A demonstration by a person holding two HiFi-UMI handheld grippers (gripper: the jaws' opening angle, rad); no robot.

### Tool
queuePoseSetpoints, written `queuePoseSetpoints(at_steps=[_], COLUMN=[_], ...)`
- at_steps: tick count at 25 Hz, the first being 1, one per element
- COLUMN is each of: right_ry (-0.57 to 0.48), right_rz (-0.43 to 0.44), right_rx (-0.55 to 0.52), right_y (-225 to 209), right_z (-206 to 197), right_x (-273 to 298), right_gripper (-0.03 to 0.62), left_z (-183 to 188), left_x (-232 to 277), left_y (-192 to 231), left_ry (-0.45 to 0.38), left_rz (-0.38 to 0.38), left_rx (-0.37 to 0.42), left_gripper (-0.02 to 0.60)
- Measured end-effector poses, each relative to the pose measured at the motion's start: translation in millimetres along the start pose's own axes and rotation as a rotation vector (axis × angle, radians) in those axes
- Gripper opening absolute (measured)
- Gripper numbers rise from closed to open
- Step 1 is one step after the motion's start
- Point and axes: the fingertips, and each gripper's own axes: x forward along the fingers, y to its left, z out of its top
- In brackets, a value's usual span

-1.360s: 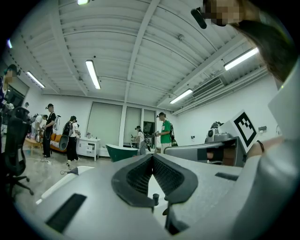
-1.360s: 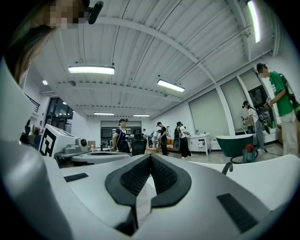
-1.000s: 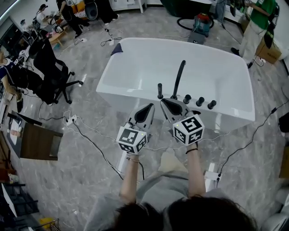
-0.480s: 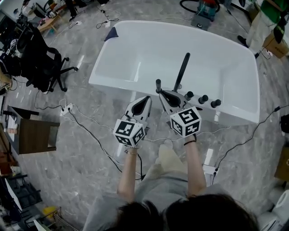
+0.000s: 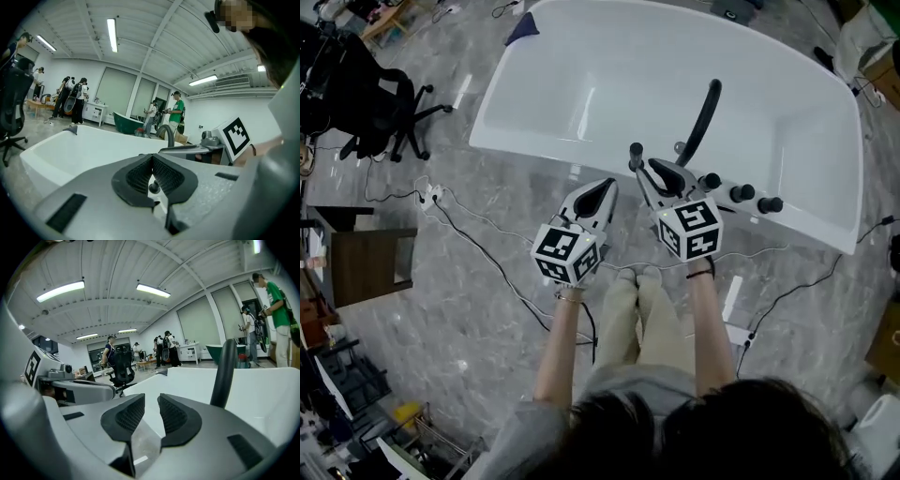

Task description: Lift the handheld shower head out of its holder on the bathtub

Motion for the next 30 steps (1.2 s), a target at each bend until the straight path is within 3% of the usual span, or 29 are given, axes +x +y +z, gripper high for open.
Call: queuePoseSetpoints(at_steps=[11, 30], right_ry=[0.052, 0.093], right_rz=[-0.074, -0.075], right_rx=[0.011, -0.072], right_y=[-34.7, -53.1], right_z=[-57.2, -88.0], right_x=[54.5, 110.3], right_gripper=[0.144, 0.151], left_z=[-54.7, -102.9], left_x=[31.2, 62.1], left_y=[37.2, 72.5], left_ry=[0.050, 0.065], left_rz=[0.002, 0.054], left_rx=[-0.036, -0.101], left_gripper=[0.006, 0.006])
